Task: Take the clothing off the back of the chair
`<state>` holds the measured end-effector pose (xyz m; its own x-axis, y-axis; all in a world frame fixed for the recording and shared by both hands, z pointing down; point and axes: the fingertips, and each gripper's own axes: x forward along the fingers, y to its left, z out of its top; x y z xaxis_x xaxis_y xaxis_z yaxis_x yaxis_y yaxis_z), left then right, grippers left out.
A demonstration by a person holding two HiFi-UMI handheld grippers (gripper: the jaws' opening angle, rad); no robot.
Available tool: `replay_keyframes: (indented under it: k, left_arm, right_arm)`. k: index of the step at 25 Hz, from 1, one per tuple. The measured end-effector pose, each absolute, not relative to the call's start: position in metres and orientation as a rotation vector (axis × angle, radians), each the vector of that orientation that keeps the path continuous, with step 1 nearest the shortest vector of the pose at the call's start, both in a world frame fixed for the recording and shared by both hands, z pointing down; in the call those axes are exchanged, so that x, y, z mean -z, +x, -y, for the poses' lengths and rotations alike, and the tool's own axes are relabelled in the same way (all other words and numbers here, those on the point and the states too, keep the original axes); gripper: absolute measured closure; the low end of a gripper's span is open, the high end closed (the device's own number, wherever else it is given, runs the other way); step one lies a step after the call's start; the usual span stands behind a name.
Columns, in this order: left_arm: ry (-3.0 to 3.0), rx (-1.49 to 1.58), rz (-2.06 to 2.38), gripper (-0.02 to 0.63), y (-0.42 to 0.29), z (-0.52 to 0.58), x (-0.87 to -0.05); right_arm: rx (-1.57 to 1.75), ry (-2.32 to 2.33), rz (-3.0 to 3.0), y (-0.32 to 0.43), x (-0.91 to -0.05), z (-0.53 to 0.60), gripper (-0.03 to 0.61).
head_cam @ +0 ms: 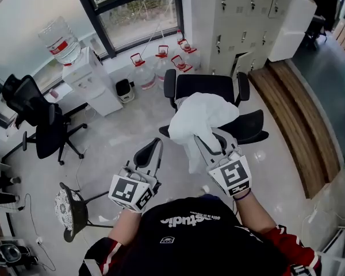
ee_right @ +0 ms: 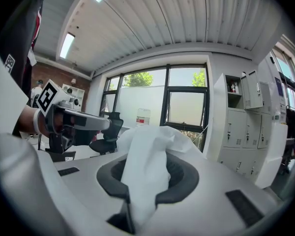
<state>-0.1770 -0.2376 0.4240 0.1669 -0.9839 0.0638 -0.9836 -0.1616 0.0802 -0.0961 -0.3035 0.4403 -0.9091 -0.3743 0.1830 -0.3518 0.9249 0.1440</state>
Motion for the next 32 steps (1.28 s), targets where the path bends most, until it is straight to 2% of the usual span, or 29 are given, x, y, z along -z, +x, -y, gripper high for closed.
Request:
replay_keyframes:
  k: [16, 32]
  left_arm:
    - [2.156, 0.055, 2.181, 0.588, -0.293, 0.134, -0.416]
    - [2.150, 0.074, 2.247, 0.588, -0.353, 0.040, -0.413]
  right_arm:
    - [0.212, 0.298, 2.936, -0.220, -0.433, 0.210, 0.476]
    - [0.130, 0.275, 3.039, -0.277, -0.428, 0.117, 0.476]
